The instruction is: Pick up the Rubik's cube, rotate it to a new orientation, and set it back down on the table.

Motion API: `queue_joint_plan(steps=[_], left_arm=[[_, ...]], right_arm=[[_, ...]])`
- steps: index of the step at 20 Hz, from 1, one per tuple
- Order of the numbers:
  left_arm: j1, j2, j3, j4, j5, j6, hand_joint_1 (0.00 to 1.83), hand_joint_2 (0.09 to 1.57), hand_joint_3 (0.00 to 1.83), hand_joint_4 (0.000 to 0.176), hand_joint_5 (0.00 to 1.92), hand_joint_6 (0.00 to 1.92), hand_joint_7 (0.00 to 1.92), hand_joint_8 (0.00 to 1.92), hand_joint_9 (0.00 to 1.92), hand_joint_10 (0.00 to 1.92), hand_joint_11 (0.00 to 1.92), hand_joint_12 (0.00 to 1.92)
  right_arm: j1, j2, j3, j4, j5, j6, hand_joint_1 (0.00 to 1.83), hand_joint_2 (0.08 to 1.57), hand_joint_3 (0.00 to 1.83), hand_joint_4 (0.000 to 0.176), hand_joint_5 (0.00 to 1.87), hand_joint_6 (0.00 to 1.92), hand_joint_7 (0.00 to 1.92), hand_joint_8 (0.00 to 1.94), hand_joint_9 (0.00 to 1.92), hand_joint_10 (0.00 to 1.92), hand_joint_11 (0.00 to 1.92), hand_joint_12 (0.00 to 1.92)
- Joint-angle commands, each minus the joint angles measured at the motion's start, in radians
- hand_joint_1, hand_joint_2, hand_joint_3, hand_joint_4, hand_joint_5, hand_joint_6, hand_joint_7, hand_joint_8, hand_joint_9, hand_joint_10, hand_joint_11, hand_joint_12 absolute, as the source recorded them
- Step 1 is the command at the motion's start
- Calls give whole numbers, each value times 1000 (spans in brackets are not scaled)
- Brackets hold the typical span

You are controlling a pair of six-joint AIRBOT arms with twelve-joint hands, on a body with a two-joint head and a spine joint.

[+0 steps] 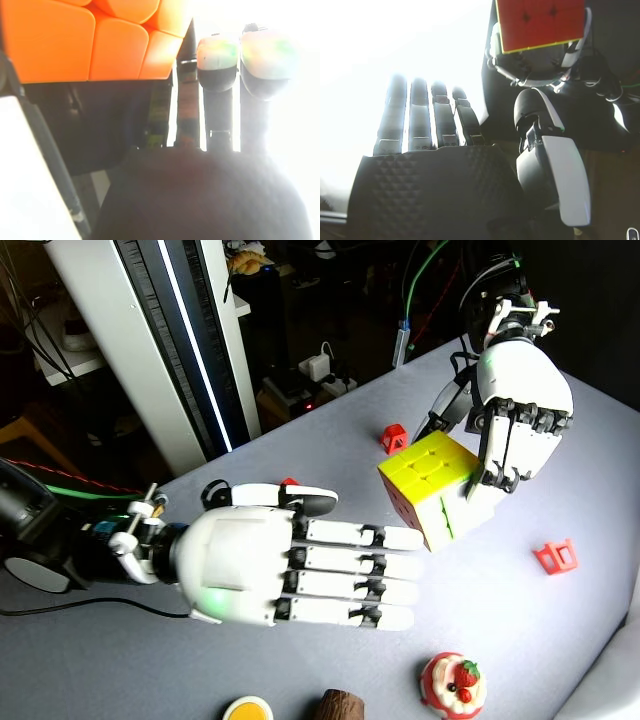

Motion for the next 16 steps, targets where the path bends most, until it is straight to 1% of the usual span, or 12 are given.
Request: queue_joint_plan(steps=[1, 3, 4, 7, 8, 9, 10, 11, 12, 13, 14, 16], left_arm=[[-28, 4, -4, -55, -157, -5, 1148, 774, 1130, 0, 708, 1755, 855, 1858, 994, 1921, 1137, 1921], [-31, 8, -9, -55, -169, -2, 1135, 806, 1065, 8, 724, 1725, 786, 1853, 897, 1921, 1044, 1921], [-32, 9, -10, -55, -175, -1, 1122, 819, 1067, 31, 697, 1809, 776, 1829, 857, 1921, 996, 1921], [-33, 11, -18, -55, -190, 2, 1100, 823, 1130, 59, 719, 1887, 723, 1917, 830, 1921, 1000, 1921], [-33, 11, -19, -55, -192, 2, 1104, 819, 1134, 57, 719, 1881, 728, 1920, 809, 1921, 975, 1921], [-34, 10, -19, -55, -195, 2, 1291, 784, 1056, 45, 705, 1913, 757, 1810, 776, 1921, 920, 1921], [-34, 10, -20, -55, -197, 2, 1333, 775, 1038, 35, 705, 1919, 767, 1781, 762, 1921, 896, 1921], [-35, 10, -21, -55, -199, 2, 1344, 756, 1071, 40, 723, 1921, 779, 1789, 801, 1921, 923, 1921], [-35, 10, -21, -55, -202, 2, 1165, 799, 1089, 35, 744, 1797, 742, 1885, 778, 1921, 886, 1921], [-35, 10, -22, -55, -204, 3, 1090, 814, 914, 0, 788, 1616, 723, 1914, 755, 1921, 862, 1921], [-36, 10, -22, -55, -205, 3, 1069, 849, 780, 0, 807, 1513, 706, 1920, 742, 1921, 846, 1921], [-34, 11, -22, -60, -205, 6, 1139, 836, 991, 0, 714, 1664, 765, 1872, 863, 1921, 1027, 1921]], right_arm=[[23, -8, 10, 14, 117, 5, 0, 1343, 4, 0, 6, 1, 32, 15, 6, 8, 5, 2], [31, -26, 20, -5, 107, 5, 0, 1343, 3, 0, 0, 0, 1, 0, 0, 0, 0, 0], [34, -32, 24, -12, 103, 5, 0, 1350, 6, 0, 0, 0, 0, 0, 0, 0, 0, 0], [41, -54, 36, -30, 88, 5, 0, 1347, 4, 0, 0, 0, 0, 0, 0, 0, 0, 0], [42, -60, 39, -35, 84, 5, 0, 1347, 5, 0, 0, 0, 0, 0, 0, 0, 0, 0], [44, -67, 43, -43, 77, 5, 3, 1355, 8, 0, 0, 0, 0, 0, 0, 0, 0, 0], [45, -72, 46, -48, 74, 5, 5, 1359, 9, 0, 0, 0, 0, 0, 0, 0, 0, 0], [46, -78, 49, -53, 72, 5, 0, 1356, 8, 0, 0, 0, 0, 0, 0, 0, 0, 0], [47, -81, 50, -57, 71, 5, 0, 1349, 4, 0, 0, 0, 0, 0, 0, 0, 0, 0], [48, -85, 51, -63, 69, 5, 0, 1343, 1, 0, 0, 0, 0, 0, 13, 5, 6, 2], [48, -87, 51, -70, 69, 5, 0, 1342, 0, 0, 0, 0, 0, 0, 34, 15, 12, 6], [49, -89, 46, -92, 71, 5, 0, 1352, 0, 0, 0, 0, 99, 22, 162, 128, 0, 632]])
